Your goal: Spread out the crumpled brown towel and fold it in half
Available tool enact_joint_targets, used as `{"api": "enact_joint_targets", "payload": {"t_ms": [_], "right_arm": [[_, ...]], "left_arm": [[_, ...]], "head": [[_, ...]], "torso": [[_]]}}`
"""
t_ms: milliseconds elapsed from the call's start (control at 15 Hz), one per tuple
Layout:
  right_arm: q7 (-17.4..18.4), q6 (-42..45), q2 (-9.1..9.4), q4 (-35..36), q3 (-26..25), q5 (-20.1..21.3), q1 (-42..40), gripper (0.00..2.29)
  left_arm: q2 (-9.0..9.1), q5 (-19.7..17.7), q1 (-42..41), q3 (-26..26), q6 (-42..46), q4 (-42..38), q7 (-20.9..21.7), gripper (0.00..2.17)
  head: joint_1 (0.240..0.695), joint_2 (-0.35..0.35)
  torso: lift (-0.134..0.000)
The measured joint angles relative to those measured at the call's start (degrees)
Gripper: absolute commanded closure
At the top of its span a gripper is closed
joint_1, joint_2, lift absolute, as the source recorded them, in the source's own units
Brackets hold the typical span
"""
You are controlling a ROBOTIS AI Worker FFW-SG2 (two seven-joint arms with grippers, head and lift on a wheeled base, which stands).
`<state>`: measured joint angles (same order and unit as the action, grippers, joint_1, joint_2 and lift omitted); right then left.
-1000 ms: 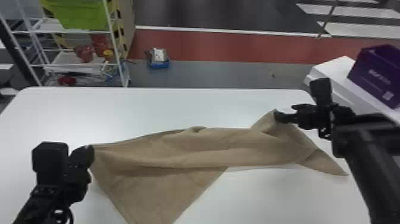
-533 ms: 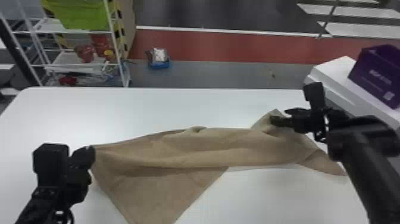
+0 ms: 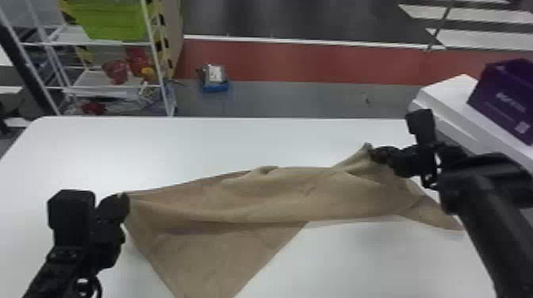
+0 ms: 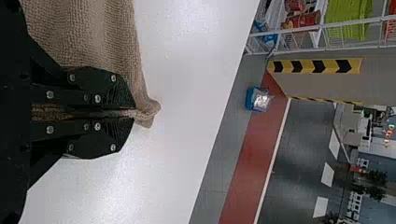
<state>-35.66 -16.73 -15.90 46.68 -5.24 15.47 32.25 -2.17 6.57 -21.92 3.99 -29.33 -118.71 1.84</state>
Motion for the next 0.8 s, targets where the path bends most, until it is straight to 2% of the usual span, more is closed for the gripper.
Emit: {"api": "enact_joint_targets", "payload": {"t_ms": [133, 400, 600, 800], "right_arm": [[-1.14, -1.79, 0.0, 4.88, -1.37, -0.89, -2.4, 1.66], [-4.38, -7.79, 0.28, 20.12, -7.81, -2.23, -9.14, 1.66], [-4.51, -9.96, 1.31, 31.63, -13.67, -4.75, -14.05, 1.65], [-4.59, -11.85, 1.45, 37.68, -17.35, -6.75, -16.45, 1.66]], "left_arm": [[0.01, -0.04, 0.31, 0.81, -0.06, -0.05, 0.0, 1.44], [0.22, -1.09, -0.33, 3.35, -0.12, -4.39, 0.01, 1.44], [0.26, -2.36, -2.14, 4.54, -0.17, -10.61, 0.06, 1.44], [0.25, -2.89, -3.82, 4.97, -0.71, -16.02, 0.12, 1.44]], "head": [[0.695, -0.072], [0.695, -0.07], [0.695, -0.092], [0.695, -0.118]], "torso": [[-0.124], [-0.124], [-0.124], [-0.124]]}}
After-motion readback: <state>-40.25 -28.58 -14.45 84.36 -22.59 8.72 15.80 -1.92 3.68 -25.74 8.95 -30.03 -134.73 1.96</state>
